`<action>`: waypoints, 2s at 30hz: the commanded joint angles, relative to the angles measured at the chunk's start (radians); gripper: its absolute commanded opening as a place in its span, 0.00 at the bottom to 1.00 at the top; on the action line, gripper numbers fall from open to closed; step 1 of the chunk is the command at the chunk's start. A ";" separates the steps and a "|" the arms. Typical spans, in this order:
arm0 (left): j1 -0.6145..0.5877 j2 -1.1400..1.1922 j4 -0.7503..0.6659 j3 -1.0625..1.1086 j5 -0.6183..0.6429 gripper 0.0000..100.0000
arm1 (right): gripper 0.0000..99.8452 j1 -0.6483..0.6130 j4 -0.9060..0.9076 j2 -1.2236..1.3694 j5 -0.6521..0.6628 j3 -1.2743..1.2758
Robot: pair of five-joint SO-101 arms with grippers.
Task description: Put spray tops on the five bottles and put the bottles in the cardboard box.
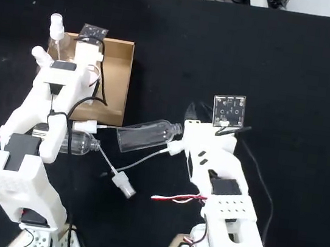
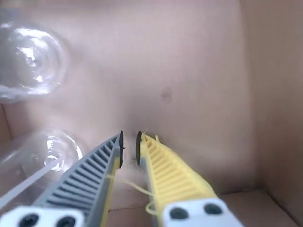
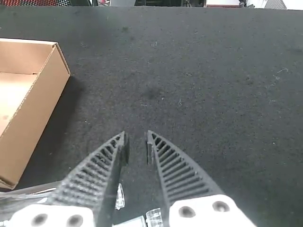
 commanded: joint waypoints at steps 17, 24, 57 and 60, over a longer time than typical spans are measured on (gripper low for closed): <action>0.036 0.100 -0.014 -0.262 0.083 0.06 | 0.05 0.015 -0.031 -0.039 0.000 -0.012; 0.047 0.192 -0.014 -0.343 0.061 0.06 | 0.05 0.015 -0.031 -0.039 0.000 -0.008; -0.050 0.305 -0.052 -0.453 -0.008 0.06 | 0.05 0.015 -0.031 -0.039 0.000 -0.008; -0.047 0.305 -0.049 -0.455 -0.006 0.06 | 0.05 0.015 -0.031 -0.039 0.000 -0.008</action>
